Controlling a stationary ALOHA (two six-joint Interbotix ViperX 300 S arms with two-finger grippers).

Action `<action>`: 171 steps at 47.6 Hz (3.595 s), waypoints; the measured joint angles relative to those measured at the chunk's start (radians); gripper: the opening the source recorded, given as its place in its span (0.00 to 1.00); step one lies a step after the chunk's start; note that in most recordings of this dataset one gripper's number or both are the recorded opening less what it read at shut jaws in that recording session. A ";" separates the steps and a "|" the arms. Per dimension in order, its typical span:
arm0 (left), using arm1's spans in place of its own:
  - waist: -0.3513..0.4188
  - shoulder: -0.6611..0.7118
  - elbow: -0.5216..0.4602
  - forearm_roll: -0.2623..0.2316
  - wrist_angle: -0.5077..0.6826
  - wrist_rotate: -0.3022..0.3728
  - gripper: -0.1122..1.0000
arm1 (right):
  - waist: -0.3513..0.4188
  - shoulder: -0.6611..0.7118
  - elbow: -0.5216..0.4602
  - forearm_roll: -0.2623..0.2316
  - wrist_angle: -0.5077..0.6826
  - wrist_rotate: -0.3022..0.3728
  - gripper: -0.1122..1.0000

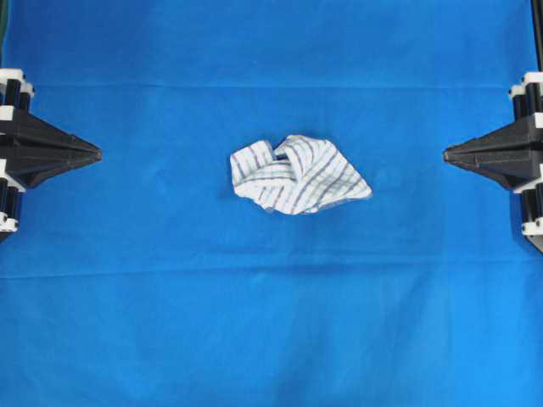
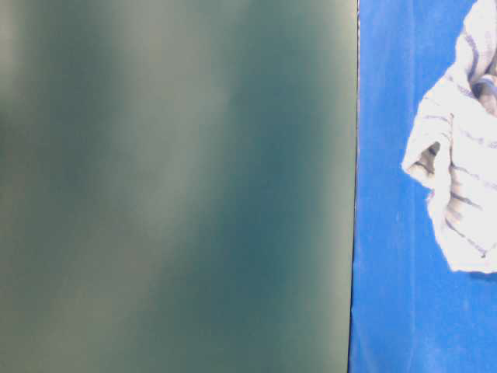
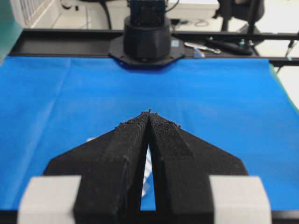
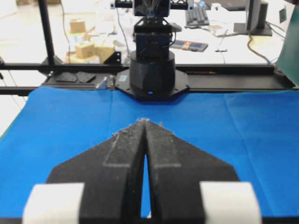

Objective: Hand over the towel.
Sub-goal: 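Move the left gripper toward the white blue-striped towel, then close the left gripper on the towel's left edge and lift it, then hold the towel up with the left gripper toward the table center, then move the right gripper to the towel and grasp its right side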

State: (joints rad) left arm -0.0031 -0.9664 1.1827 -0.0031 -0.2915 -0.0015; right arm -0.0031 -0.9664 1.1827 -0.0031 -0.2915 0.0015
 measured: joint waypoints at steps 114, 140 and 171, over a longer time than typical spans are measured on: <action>0.118 0.960 -0.534 -0.017 0.186 0.098 0.18 | -0.003 0.083 -0.008 -0.002 0.031 0.006 0.10; 0.041 0.574 -0.342 -0.017 -0.052 0.097 0.18 | -0.005 0.104 -0.008 0.000 0.029 0.003 0.10; 0.040 0.560 -0.331 -0.017 -0.057 0.097 0.18 | -0.005 0.388 -0.202 0.000 -0.026 -0.006 0.69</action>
State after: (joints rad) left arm 0.0368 -0.4065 0.8514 -0.0199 -0.3482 0.0951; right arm -0.0077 -0.5783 0.9802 -0.0031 -0.3175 -0.0046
